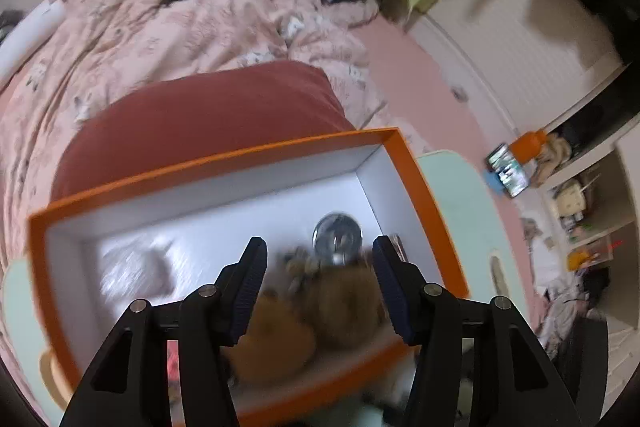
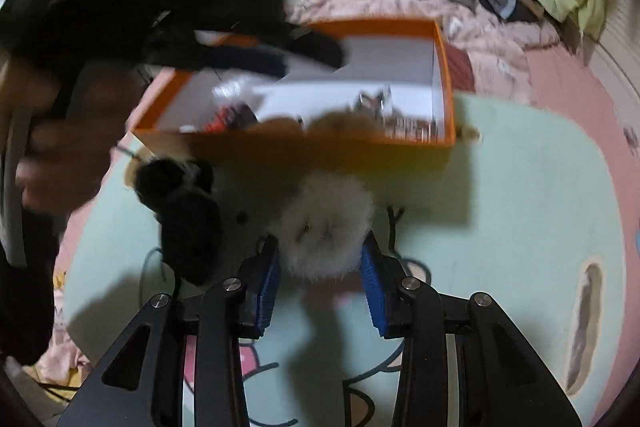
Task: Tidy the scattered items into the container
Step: 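Grasp the silver round jar in the orange box with the left tool and lift, then set the silver jar on the table with the left tool while the right tool reaches into the box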
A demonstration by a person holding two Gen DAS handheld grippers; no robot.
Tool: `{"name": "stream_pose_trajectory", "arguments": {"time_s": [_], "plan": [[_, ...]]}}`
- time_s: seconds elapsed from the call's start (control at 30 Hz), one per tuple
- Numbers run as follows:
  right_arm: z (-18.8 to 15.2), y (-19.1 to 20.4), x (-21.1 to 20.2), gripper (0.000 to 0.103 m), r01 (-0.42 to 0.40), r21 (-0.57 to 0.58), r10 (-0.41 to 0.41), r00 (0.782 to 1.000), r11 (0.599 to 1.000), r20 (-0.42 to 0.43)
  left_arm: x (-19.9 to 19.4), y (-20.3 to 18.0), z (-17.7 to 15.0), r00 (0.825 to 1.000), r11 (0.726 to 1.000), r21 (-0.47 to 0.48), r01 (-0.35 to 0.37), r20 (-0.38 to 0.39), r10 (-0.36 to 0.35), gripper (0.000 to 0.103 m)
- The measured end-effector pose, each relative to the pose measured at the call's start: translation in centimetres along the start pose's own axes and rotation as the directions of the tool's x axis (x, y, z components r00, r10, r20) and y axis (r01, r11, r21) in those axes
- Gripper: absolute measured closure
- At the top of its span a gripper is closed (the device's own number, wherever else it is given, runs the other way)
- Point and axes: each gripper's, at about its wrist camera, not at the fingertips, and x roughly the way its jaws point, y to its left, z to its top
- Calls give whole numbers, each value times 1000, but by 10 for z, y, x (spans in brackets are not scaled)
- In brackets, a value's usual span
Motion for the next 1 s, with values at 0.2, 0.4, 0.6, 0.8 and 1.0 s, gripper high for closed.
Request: {"name": "stream_pose_trajectory", "arguments": {"time_s": [0.2,0.4,0.6,0.8,1.0], "plan": [[-5,-12,-12,39,-7,37,4,996,999,84,33,-14,2,990,992,80,-98,-94,105,70],[-3,-30,-25,38,-33,85,22,991,996,128,35,-13,0,988,985,110,-135,-65,142,75],[3,-38,-31,38,-58,114,41,989,992,144,-30,-7,5,992,997,66,-45,124,37,75],[18,-38,-47,38,-89,87,73,981,992,177,-125,20,-19,949,1000,-14,-19,315,22,75],[61,-23,-60,47,-105,66,93,982,992,165,-143,39,-80,953,998,-45,-37,298,49,75]]}}
